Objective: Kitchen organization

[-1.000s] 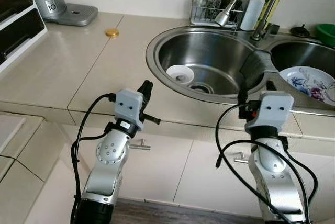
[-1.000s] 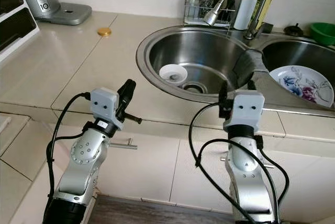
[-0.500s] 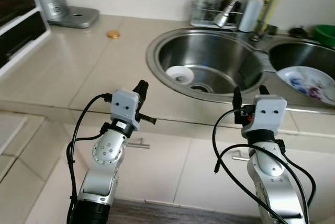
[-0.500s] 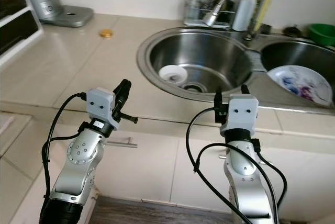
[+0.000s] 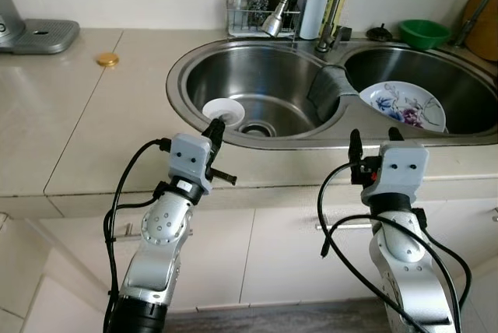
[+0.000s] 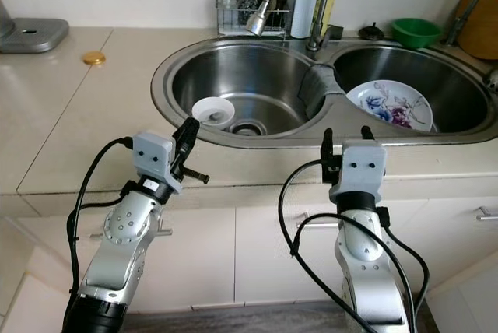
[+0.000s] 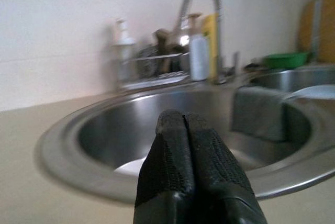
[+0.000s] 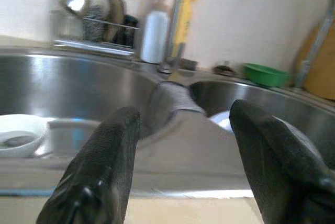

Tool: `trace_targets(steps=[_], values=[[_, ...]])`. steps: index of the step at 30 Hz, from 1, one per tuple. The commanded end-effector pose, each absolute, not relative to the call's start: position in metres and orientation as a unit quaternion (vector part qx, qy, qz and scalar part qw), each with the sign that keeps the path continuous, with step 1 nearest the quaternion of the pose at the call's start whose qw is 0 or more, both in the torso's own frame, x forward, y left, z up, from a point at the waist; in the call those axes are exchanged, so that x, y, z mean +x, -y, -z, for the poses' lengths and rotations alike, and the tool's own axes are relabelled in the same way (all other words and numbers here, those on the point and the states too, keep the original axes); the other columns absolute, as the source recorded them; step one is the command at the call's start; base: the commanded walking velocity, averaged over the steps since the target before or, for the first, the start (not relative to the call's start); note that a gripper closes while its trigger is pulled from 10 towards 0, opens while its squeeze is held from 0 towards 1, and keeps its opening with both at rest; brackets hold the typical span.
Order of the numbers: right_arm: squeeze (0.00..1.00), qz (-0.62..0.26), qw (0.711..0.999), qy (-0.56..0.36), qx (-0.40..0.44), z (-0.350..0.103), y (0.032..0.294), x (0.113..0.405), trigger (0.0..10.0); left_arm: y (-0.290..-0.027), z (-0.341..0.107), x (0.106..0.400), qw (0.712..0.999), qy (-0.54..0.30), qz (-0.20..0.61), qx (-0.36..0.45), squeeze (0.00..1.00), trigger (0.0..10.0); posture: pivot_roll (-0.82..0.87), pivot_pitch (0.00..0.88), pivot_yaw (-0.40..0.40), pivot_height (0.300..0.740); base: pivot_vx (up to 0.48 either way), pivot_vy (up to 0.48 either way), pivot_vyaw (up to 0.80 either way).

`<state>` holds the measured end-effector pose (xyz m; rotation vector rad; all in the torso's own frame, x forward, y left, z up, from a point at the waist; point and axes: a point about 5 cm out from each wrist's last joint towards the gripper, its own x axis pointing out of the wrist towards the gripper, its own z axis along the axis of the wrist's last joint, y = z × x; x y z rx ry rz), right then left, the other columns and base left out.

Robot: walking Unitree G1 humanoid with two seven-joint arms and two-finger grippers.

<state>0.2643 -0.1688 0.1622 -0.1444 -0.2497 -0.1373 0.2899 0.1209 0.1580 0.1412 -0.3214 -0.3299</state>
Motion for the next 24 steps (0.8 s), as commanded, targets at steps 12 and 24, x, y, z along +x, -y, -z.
trace_targets(steps=[12,24], values=[[0.0,0.063,0.987,0.112,-0.1,-0.159,0.166,0.264,10.0,-0.119,-0.159,0.289,0.97,0.161,0.168,0.077,0.0,10.0,0.13,0.0,-0.051,0.74,0.0,0.0,0.0],[0.0,0.055,0.987,0.089,-0.121,-0.149,0.176,0.245,10.0,-0.124,-0.15,0.278,0.968,0.147,0.183,0.093,0.0,10.0,0.12,0.0,-0.052,0.74,0.0,0.0,0.0]])
